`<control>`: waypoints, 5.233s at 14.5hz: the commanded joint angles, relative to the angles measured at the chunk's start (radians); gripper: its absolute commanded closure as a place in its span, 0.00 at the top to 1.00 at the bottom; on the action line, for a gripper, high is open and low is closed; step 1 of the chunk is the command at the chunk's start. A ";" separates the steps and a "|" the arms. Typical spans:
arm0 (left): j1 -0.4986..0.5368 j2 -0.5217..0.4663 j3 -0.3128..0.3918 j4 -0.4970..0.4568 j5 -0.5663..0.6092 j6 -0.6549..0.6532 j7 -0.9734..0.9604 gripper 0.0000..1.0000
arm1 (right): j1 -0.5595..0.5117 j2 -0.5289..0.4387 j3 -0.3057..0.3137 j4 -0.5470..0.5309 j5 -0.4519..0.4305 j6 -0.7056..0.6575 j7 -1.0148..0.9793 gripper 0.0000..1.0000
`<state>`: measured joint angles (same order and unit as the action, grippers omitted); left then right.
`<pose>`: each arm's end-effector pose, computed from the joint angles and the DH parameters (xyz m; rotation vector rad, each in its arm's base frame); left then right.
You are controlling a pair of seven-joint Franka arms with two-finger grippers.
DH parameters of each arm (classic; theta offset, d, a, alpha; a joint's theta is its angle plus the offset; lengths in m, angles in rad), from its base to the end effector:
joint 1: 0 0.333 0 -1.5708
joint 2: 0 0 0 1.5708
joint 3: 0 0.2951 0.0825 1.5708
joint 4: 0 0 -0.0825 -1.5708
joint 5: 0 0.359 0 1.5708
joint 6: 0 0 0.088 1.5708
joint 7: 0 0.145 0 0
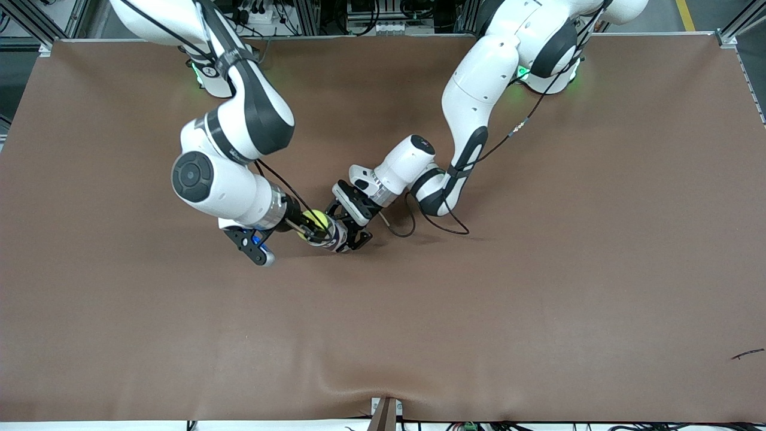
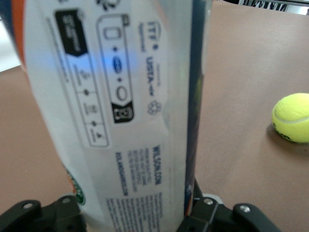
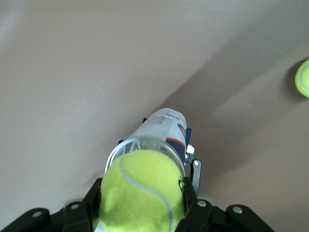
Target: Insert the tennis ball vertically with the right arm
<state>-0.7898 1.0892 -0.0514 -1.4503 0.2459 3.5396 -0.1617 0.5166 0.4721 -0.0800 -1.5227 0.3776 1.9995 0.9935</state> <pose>0.4758 -0.5648 0.1429 2.1710 -1.0564 1.1537 0.5805 0.3166 0.3469 -2.7132 0.9982 0.2855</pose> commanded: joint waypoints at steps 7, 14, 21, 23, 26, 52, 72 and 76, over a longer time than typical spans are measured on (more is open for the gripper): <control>-0.003 0.004 0.002 0.005 0.018 0.018 -0.001 0.80 | 0.003 0.017 -0.003 0.033 0.017 -0.018 0.011 1.00; -0.005 0.003 0.002 -0.001 0.018 0.018 -0.001 0.79 | -0.081 -0.006 -0.015 0.021 -0.100 -0.169 -0.175 1.00; -0.006 -0.005 0.002 -0.013 0.019 0.016 -0.001 0.80 | -0.171 -0.056 -0.015 -0.215 -0.215 -0.202 -0.469 1.00; -0.006 -0.008 0.002 -0.021 0.019 0.018 -0.001 0.81 | -0.173 -0.052 -0.015 -0.266 -0.217 -0.191 -0.506 1.00; -0.006 -0.008 0.002 -0.022 0.019 0.018 -0.001 0.81 | -0.147 -0.050 -0.015 -0.405 -0.223 -0.025 -0.507 1.00; -0.012 -0.086 -0.005 -0.147 0.021 0.018 -0.001 0.90 | -0.133 -0.081 -0.006 -0.004 -0.039 -0.303 -0.267 0.14; -0.011 -0.086 -0.007 -0.142 0.018 0.018 -0.001 0.87 | 0.004 0.031 -0.012 0.127 -0.008 -0.231 0.002 1.00; -0.002 -0.088 -0.008 -0.148 0.021 0.016 -0.004 1.00 | -0.180 -0.032 -0.014 0.128 -0.072 -0.306 -0.406 1.00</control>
<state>-0.8005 1.0364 -0.0603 -1.5583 0.2482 3.5533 -0.1605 0.4579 0.4879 -0.1072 -1.3872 0.3376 1.7654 0.8021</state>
